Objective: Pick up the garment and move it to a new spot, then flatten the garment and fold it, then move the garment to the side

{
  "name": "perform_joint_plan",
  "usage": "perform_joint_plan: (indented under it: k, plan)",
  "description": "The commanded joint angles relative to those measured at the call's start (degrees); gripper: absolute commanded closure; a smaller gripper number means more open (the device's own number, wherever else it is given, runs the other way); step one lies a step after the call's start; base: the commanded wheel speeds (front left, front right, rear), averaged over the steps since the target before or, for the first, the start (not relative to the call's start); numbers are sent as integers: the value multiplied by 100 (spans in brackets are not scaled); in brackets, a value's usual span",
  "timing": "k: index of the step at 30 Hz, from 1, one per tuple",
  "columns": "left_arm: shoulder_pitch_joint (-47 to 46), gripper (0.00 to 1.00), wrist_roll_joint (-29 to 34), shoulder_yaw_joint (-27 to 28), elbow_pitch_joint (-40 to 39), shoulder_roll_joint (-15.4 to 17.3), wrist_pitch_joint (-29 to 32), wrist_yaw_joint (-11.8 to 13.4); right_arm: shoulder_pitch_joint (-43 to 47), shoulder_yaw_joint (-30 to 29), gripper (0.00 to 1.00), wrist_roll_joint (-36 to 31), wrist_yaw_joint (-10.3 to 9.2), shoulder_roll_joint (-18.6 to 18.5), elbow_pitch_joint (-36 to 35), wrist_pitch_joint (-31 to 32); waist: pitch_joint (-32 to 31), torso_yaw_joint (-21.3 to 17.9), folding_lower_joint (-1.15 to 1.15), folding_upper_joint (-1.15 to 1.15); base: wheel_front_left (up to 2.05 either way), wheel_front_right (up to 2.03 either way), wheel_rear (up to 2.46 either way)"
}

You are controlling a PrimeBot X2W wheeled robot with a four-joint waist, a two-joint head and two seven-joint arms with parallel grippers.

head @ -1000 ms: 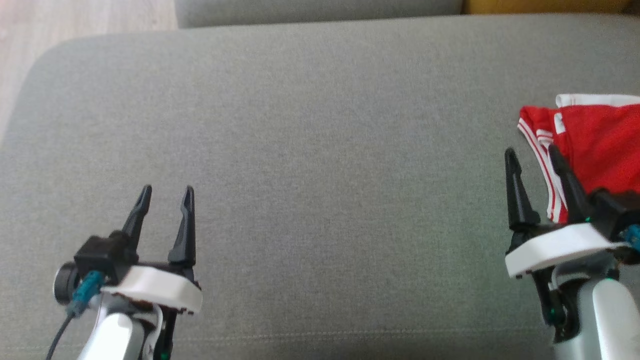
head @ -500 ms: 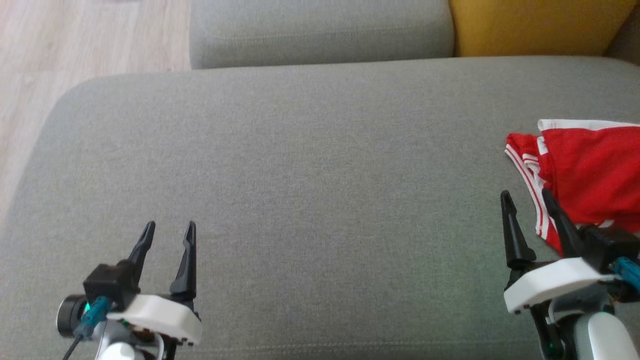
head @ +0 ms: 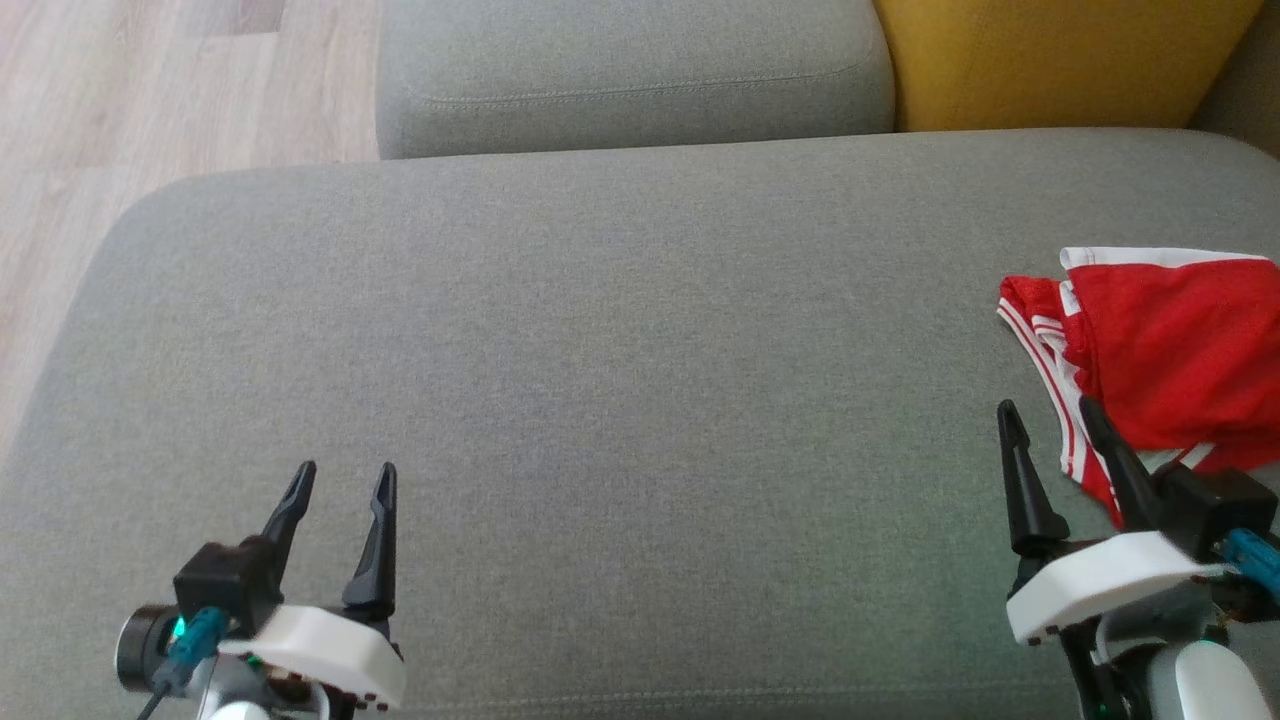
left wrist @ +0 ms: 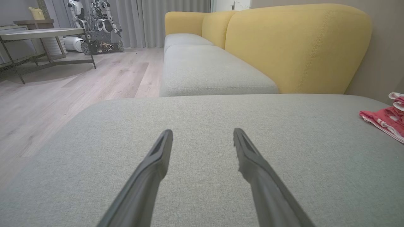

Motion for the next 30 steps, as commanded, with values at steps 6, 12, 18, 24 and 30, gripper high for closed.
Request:
perform_joint_plan:
  k: [6, 12, 18, 24, 30]
  plan:
    - [-287, 0, -25, 189, -200, 161, -8, 67, -167, 152, 0, 76, -4, -19, -226, -30, 3, 14, 0, 0, 0, 0, 0]
    - [-314, 0, -34, 175, -182, 177, -19, 77, -179, 160, 0, 94, -4, -19, -207, -35, 11, 37, 0, 0, 0, 0, 0]
    - [-332, 0, -41, 164, -167, 182, -46, 96, -197, 163, 0, 78, -4, -19, -200, -34, 23, 43, 0, 0, 0, 0, 0]
    - [-360, 0, -26, 142, -162, 198, -64, 118, -209, 177, 0, 58, -4, -19, -208, -20, 34, 48, 0, 0, 0, 0, 0]
    - [-375, 0, -8, 122, -168, 219, -73, 150, -213, 179, 0, 58, -4, -19, -211, -1, 33, 53, 0, 0, 0, 0, 0]
